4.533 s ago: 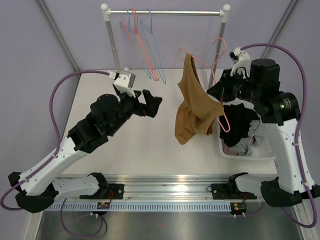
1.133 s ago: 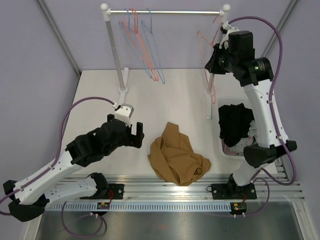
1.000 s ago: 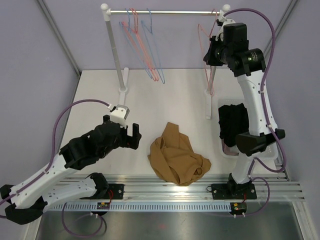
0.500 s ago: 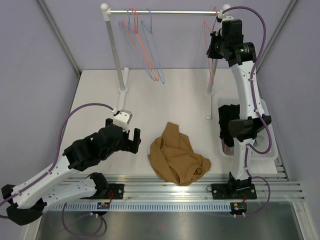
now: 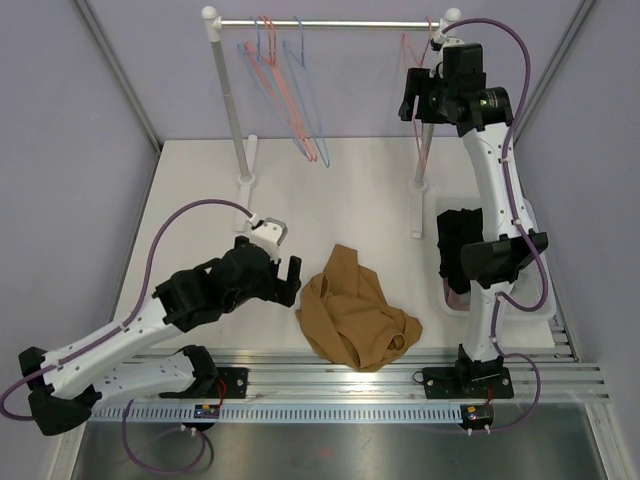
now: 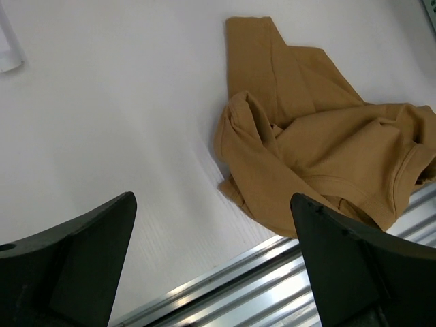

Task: Remove the tank top from the hanger

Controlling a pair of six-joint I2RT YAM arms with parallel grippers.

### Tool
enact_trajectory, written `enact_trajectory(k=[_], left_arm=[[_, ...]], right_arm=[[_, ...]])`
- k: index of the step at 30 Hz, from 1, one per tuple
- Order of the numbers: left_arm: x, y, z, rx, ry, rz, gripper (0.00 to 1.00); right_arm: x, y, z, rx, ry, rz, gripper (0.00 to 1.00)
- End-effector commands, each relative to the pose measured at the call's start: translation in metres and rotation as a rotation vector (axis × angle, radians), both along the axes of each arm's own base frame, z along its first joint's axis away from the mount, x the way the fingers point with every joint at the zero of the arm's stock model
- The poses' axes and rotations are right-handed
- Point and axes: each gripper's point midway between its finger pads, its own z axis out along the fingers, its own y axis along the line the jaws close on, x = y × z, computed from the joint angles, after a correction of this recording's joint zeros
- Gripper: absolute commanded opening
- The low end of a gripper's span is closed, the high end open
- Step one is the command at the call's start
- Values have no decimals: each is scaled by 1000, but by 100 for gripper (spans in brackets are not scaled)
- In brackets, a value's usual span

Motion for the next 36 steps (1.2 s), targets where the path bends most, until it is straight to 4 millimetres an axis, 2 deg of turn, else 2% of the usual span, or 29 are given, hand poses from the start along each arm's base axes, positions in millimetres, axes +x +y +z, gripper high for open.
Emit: enact_trajectory(k=[1,3,4,7,8,9,10,11,12,13,14,15,17,18,21,22,26,27,28,29,30,31,35,36], left_arm=[[1,-39,10,-100,-2,-51,99],[-4,-53,7,-114,3,-80,99],[-2,-65,4,-126,1,-91,99],[-7,-96,-7,-156,17,-163,99],[-8,-107,-25,-128,55,-187,99],[-8,-114,-32,-126,69,-197,99],[-7,-124,-35,-142,78,-208,99],[-8,-133,-54,-108,118,-223,99],[-10,-140,-60,-104,129,-234,99],[-11,-147,-67,-104,143,-242,99],[-12,-151,-73,-93,158,-243,99],[-13,-157,-90,-55,184,-248,99],[-17,-163,-105,-19,208,-248,99],[-19,-166,-122,23,233,-247,99],[-25,-171,-146,86,256,-240,99],[-26,-173,-161,120,273,-235,99],[-35,-179,-191,214,281,-227,99],[-40,-178,-199,250,283,-234,82],[-41,-177,-209,282,286,-231,60],[-43,-182,-207,281,275,-230,39],[-43,-181,-207,289,268,-224,8],[-42,-183,-203,284,258,-223,0],[-27,-193,-152,208,145,-194,0],[-22,-202,-122,136,104,-197,0]], right_arm=[[-40,-10,67,19,-134,-4,78],[-58,-14,80,30,-155,-7,88],[-66,-15,85,36,-161,-8,97],[-101,-21,97,64,-167,-14,100],[-122,-26,111,77,-197,-18,100],[-130,-26,98,77,-157,-18,100],[-140,-28,97,88,-150,-26,100],[-165,-34,110,103,-189,-32,99],[-171,-35,94,103,-158,-37,99],[-181,-36,92,114,-162,-38,99],[-201,-40,90,122,-172,-38,100],[-210,-42,91,126,-181,-36,99],[-237,-44,86,141,-181,-18,99],[-245,-43,86,150,-187,-5,100],[-275,-42,83,172,-202,31,99],[-283,-40,84,182,-208,56,100],[-315,-39,98,209,-275,107,99],[-319,-38,99,212,-277,113,100],[-323,-38,101,218,-284,121,99],[-329,-39,104,219,-301,124,100],[-332,-40,106,219,-308,125,100],[-332,-43,106,213,-313,111,99],[-332,-61,100,177,-310,13,100],[-333,-67,94,161,-290,-18,100]])
